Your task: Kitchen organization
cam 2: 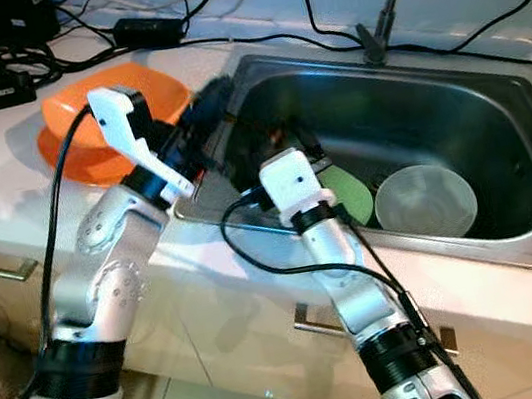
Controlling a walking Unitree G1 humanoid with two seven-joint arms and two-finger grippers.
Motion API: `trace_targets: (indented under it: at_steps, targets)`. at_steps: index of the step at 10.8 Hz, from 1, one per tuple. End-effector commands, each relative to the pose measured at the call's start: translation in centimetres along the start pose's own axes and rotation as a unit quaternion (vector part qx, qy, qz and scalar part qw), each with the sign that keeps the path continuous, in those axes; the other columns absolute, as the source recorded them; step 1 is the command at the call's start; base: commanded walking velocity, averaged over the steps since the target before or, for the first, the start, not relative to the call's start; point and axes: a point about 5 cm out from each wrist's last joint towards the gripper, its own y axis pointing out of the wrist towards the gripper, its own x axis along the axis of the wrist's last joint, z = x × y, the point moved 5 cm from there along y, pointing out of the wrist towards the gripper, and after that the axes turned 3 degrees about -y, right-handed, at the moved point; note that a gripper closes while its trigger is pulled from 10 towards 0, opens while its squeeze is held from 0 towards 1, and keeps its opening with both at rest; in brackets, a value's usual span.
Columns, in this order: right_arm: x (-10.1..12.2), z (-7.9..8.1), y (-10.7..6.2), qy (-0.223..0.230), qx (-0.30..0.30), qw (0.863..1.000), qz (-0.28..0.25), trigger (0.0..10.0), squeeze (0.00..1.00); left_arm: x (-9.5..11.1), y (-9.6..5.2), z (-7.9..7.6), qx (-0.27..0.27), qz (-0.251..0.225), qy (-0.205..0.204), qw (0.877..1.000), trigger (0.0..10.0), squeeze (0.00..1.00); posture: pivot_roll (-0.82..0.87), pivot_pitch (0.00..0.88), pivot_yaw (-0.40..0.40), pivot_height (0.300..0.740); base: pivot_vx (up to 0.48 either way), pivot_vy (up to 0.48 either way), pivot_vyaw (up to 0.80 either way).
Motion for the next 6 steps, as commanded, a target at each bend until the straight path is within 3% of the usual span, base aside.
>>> trace_targets:
  at_steps: [1, 4, 5, 6]
  targets:
    - [-0.2, 0.0, 0.0, -0.004, -0.005, 1.0, 0.004, 10.0, 0.0, -0.4, -0.1, -0.7, -0.02, 0.012, 0.0, 1.0, 10.0, 0.0, 0.06, 0.034, -0.033, 0.74, 0.0, 0.0, 0.0]
    - [0.1, 0.0, 0.2, 0.004, -0.012, 1.0, -0.001, 10.0, 0.0, -1.5, -0.4, -1.5, -0.042, 0.052, 0.028, 0.997, 10.0, 0.0, 0.06, 0.031, -0.022, 0.74, 0.0, 0.0, 0.0]
    - [0.2, 0.2, 0.2, 0.007, -0.01, 1.0, -0.003, 1.8, 0.0, -1.8, -0.3, -1.7, -0.046, 0.057, 0.029, 0.997, 10.0, 0.0, 0.06, 0.032, -0.022, 0.74, 0.0, 0.0, 0.0]
    - [0.3, 0.2, 0.2, 0.009, -0.009, 1.0, -0.005, 0.0, 0.0, -1.9, -0.3, -1.8, -0.048, 0.059, 0.028, 0.997, 10.0, 0.0, 0.06, 0.037, -0.023, 0.74, 0.0, 0.0, 0.0]
